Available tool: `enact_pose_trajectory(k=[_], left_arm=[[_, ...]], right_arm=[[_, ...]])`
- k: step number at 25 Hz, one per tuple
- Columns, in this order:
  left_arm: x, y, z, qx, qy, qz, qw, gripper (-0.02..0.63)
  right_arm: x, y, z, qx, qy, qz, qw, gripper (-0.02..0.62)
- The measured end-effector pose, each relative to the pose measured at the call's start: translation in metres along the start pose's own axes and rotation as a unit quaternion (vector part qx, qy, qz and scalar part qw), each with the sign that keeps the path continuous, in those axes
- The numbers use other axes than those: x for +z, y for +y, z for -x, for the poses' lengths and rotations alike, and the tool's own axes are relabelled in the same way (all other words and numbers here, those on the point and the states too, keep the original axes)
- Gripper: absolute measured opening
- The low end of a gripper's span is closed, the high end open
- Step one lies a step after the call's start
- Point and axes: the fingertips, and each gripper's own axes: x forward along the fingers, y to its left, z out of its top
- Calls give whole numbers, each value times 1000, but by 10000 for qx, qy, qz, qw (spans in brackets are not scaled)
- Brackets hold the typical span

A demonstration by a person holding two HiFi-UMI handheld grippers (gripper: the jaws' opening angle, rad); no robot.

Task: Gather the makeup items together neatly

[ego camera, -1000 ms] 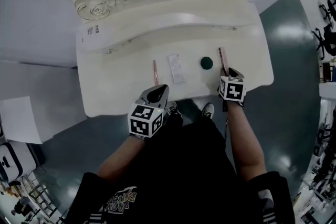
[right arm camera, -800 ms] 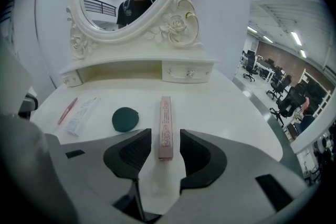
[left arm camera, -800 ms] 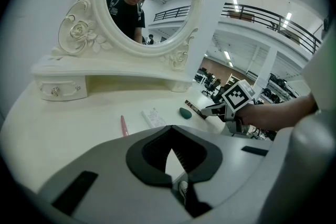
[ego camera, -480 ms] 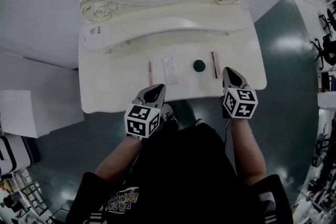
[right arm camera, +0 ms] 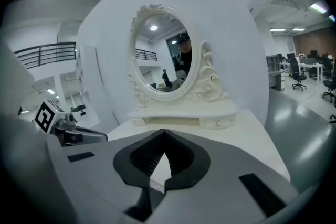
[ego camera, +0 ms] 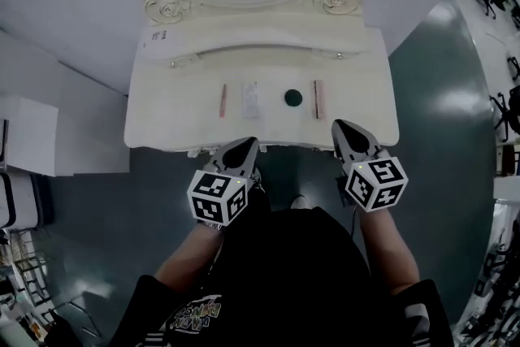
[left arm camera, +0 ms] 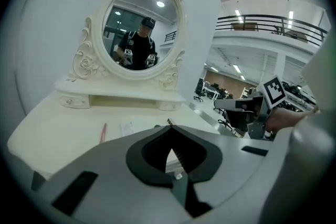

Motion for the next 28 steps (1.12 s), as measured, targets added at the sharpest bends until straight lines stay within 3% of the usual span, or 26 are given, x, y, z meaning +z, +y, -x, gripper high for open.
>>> enact_pose_trajectory(k=[13,20,28], left_arm=[[-42,-108,62,247,-270,361,9987,8],[-61,-133,79,182,-244,617,9976,8],[-66,-139,88,186,-287,646,9973,8]], right_arm=[[-33,54,93,1271,34,-89,9918,29],[-64,75,117,1568,292,-78,9872,29],[-70,84,125,1641,334,-76,9858,29]])
